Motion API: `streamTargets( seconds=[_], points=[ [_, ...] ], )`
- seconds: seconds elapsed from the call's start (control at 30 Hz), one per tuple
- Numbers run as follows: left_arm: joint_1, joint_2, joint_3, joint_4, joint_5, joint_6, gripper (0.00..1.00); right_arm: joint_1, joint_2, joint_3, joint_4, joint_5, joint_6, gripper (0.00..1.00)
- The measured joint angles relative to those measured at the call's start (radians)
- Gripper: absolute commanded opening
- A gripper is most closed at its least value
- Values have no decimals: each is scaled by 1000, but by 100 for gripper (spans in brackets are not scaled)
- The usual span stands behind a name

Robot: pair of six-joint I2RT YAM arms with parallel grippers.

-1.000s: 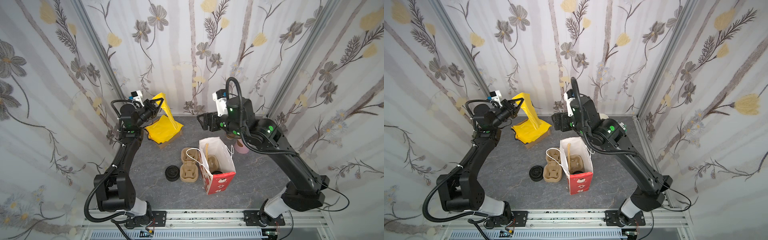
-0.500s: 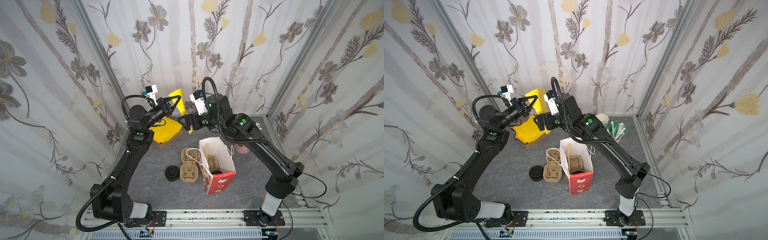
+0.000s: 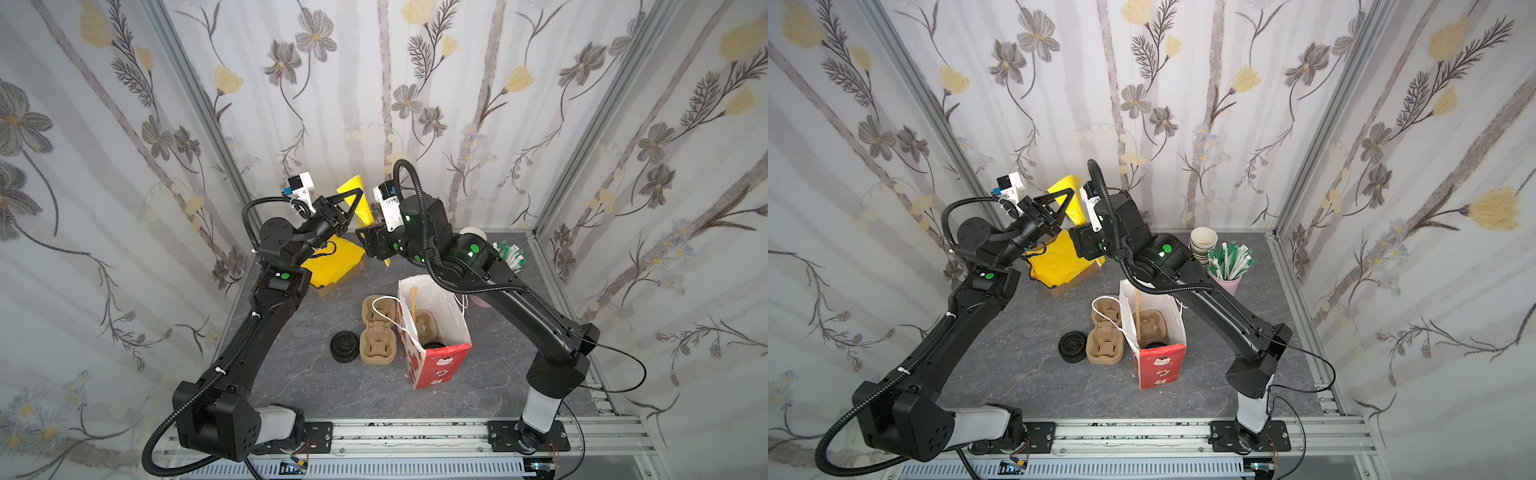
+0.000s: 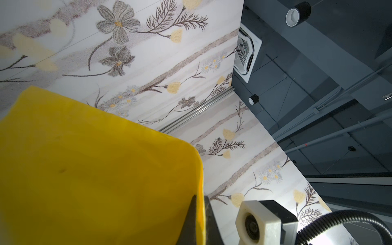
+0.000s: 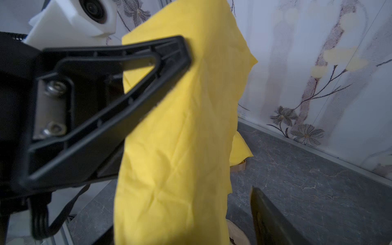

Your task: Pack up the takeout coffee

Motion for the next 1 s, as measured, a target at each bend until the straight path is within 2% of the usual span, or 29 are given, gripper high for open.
streamTargets(
  seconds=[0.47, 0.63, 0.67, 0.77, 0.83, 0.93, 1.0],
  points=[
    [-22, -31, -16, 3, -94, -35, 0, 78, 14, 0, 43, 273, -108, 40],
    [-25, -42, -27, 2, -113, -42, 0, 93, 18, 0, 59, 296, -124, 21],
    [-26, -44, -30, 2, -120, -44, 7, 94, 18, 0, 64, 295, -124, 18],
    [-29, -48, -39, 1, -134, -44, 43, 94, 18, 0, 74, 291, -120, 11],
    [-29, -55, -44, -15, -148, -43, 61, 93, 16, 0, 74, 259, -104, 8],
    [-29, -75, -38, -59, -165, -5, 73, 89, -3, -11, 73, 203, -63, 5],
    [-29, -86, -12, -101, -179, 44, 76, 77, -33, -32, 75, 167, -32, 4]
  ],
)
